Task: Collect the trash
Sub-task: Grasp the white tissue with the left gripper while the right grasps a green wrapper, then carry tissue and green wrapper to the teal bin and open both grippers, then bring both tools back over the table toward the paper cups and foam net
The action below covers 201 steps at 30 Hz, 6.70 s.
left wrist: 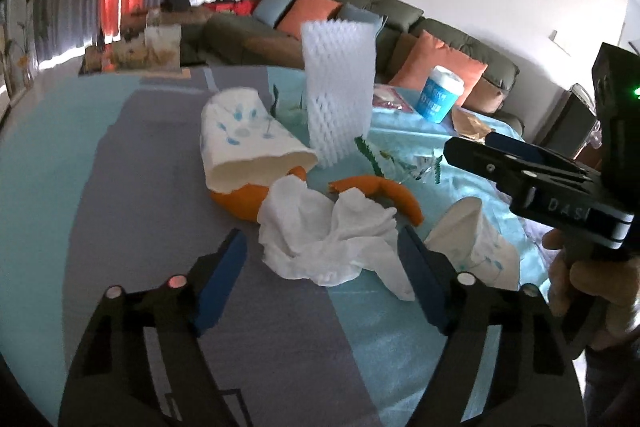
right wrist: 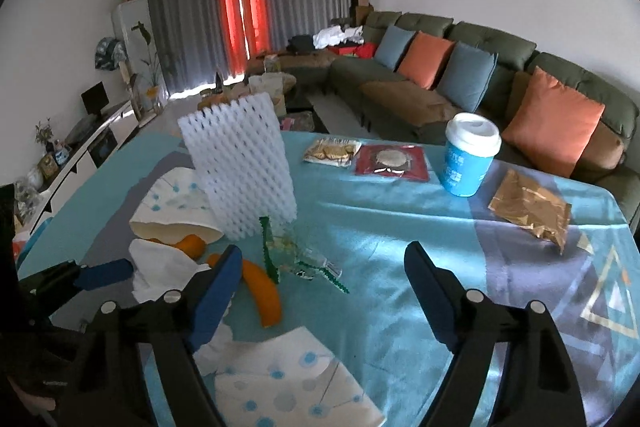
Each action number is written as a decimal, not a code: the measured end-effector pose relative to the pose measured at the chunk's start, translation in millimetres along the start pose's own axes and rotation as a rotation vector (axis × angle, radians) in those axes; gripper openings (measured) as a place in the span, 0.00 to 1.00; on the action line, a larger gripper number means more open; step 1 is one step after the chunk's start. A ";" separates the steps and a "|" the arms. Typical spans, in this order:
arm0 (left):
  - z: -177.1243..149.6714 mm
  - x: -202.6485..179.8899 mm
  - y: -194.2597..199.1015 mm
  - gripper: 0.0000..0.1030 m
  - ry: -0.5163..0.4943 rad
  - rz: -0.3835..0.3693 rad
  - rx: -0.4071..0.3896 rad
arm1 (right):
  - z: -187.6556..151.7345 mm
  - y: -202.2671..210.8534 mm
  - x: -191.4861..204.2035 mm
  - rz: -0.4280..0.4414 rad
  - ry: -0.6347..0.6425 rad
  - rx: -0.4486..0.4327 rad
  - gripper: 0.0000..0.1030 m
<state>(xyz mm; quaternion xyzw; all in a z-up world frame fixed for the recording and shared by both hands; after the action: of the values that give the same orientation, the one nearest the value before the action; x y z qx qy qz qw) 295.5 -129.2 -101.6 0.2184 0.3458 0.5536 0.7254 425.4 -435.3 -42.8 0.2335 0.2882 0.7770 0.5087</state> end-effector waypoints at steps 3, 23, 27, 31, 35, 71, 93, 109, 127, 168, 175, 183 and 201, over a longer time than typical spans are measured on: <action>1.9 -0.6 -5.4 0.62 -0.001 -0.012 0.018 | 1.1 -9.8 0.1 0.008 0.017 0.029 0.75; -1.3 -3.9 -15.1 0.08 0.023 -0.072 0.044 | 1.8 -45.6 0.2 0.110 0.035 0.194 0.21; -2.6 -4.4 -10.3 0.07 0.021 -0.084 0.031 | 4.1 -41.6 -2.5 0.098 0.031 0.182 0.15; -1.4 -4.2 1.6 0.07 0.024 -0.097 0.000 | 5.4 -29.1 -4.0 0.085 0.015 0.151 0.13; 0.5 -5.9 19.8 0.07 0.013 -0.104 -0.046 | 8.0 -16.0 -6.1 0.071 0.000 0.113 0.01; -61.8 186.8 318.2 0.07 0.259 0.313 -0.478 | 40.2 70.7 261.9 0.503 0.253 -0.087 0.01; -156.3 351.2 393.5 0.07 0.483 0.603 -0.414 | 22.9 0.7 477.1 0.687 0.497 0.126 0.01; -176.4 433.3 291.4 0.12 0.589 0.630 -0.185 | -9.4 -80.1 553.1 0.569 0.651 0.338 0.02; -184.1 440.0 284.3 0.44 0.594 0.661 -0.187 | -8.5 -75.7 559.1 0.579 0.674 0.354 0.37; -63.1 226.8 280.2 0.95 0.255 0.679 -0.245 | 2.0 63.2 236.1 0.458 0.171 -0.075 0.94; -68.6 166.2 286.7 0.95 0.197 0.518 -0.339 | -28.7 86.6 199.3 0.386 0.109 -0.127 0.94; -69.9 110.1 270.8 0.95 0.101 0.379 -0.375 | -63.1 117.0 155.4 0.232 0.023 -0.233 0.94; -91.8 75.5 243.7 0.95 0.057 0.189 -0.349 | -109.4 149.5 96.8 -0.012 -0.083 -0.280 0.94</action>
<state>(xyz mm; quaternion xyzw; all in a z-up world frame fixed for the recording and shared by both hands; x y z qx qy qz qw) 79.4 7.9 -11.8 0.1052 0.2431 0.6766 0.6871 219.4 -416.1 -12.9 0.1904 0.1573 0.7961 0.5525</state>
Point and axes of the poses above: each gripper's, at about its wrist camera, not at the fingertips, and y roughly against the way its jaws point, x to its left, z to its top, the point moved 3 cm from there along -y, roughly the way its jaws point, and after that the axes turned 3 degrees about x, right-handed, at the moved point
